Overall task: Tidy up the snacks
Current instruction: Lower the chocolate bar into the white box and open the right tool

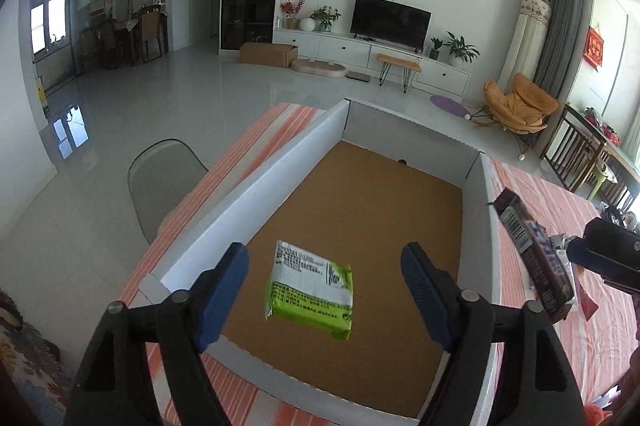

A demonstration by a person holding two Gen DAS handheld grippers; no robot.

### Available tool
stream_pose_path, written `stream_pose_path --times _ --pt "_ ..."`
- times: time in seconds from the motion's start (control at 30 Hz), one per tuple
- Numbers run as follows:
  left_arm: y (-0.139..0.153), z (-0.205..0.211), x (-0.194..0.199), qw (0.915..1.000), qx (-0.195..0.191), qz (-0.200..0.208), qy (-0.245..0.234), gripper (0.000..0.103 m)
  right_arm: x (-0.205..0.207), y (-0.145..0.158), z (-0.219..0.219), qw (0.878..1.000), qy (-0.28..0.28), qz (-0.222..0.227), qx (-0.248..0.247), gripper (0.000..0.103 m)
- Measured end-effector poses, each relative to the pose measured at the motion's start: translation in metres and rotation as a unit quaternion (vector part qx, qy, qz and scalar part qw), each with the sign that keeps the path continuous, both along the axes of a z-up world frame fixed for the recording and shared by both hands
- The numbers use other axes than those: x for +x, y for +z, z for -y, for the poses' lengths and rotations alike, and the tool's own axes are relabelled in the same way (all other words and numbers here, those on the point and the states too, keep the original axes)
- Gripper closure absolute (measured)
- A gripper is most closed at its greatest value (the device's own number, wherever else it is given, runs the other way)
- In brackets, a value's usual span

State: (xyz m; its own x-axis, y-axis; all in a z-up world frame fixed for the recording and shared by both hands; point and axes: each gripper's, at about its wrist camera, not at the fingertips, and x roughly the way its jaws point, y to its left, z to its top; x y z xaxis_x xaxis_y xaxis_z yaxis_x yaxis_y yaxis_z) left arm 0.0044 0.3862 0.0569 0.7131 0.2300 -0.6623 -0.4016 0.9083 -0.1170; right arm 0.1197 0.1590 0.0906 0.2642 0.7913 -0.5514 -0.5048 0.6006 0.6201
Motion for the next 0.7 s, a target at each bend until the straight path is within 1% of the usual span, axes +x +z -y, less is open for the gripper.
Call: stream_pose_path --times 0.03,0.07,0.1,0.13,0.23,0.3,0.33,0.4,0.47,0.53,0.57,0.6,0.63,0.67,0.7 --pt "-0.007 -0.001 0.004 0.9999 0.008 0.0 0.012 0.006 0.003 -0.006 0.0 1.0 -0.006 -0.006 0.001 0.039" --pt "-0.012 0.0 0.006 0.9997 0.014 0.002 0.021 0.006 0.004 -0.011 0.005 1.0 -0.017 -0.009 0.003 0.034" --pt "-0.017 -0.001 0.009 0.9995 0.016 0.006 0.028 0.006 0.004 -0.016 0.011 1.0 -0.026 -0.007 0.0 0.034" --pt "-0.021 0.001 0.012 0.9995 0.011 0.011 0.027 0.006 0.002 -0.02 0.02 0.999 -0.034 0.001 -0.014 0.034" --pt "-0.03 0.014 0.023 0.9993 -0.025 0.028 -0.007 0.006 -0.003 -0.041 0.05 0.995 -0.057 0.038 -0.076 0.033" --pt "-0.034 0.034 0.033 0.9981 -0.03 0.031 -0.045 0.006 -0.011 -0.064 0.075 0.985 -0.077 0.069 -0.136 0.033" --pt "-0.035 0.048 0.04 0.9972 -0.024 0.026 -0.066 0.006 -0.015 -0.077 0.088 0.979 -0.089 0.079 -0.166 0.033" --pt "-0.044 0.079 0.054 0.9935 -0.006 0.0 -0.114 0.006 -0.023 -0.108 0.119 0.965 -0.114 0.088 -0.22 0.033" --pt "-0.051 0.117 0.065 0.9876 0.027 -0.03 -0.152 0.006 -0.031 -0.131 0.157 0.952 -0.151 0.082 -0.254 0.033" --pt "-0.061 0.15 0.074 0.981 0.045 -0.057 -0.18 0.006 -0.041 -0.142 0.196 0.944 -0.192 0.075 -0.258 0.033" --pt "-0.064 0.166 0.075 0.9777 0.069 -0.066 -0.187 0.009 -0.045 -0.145 0.214 0.94 -0.212 0.072 -0.257 0.033" --pt "-0.06 0.183 0.074 0.9753 0.091 -0.066 -0.19 0.011 -0.049 -0.146 0.23 0.936 -0.232 0.073 -0.254 0.033" --pt "-0.057 0.192 0.073 0.9756 0.092 -0.056 -0.191 0.011 -0.054 -0.143 0.246 0.932 -0.252 0.074 -0.249 0.033" --pt "-0.054 0.197 0.07 0.9775 0.079 -0.049 -0.19 0.011 -0.057 -0.141 0.261 0.93 -0.274 0.07 -0.237 0.033" --pt "-0.055 0.2 0.07 0.9798 0.054 -0.049 -0.186 0.011 -0.059 -0.138 0.275 0.93 -0.295 0.06 -0.211 0.032"
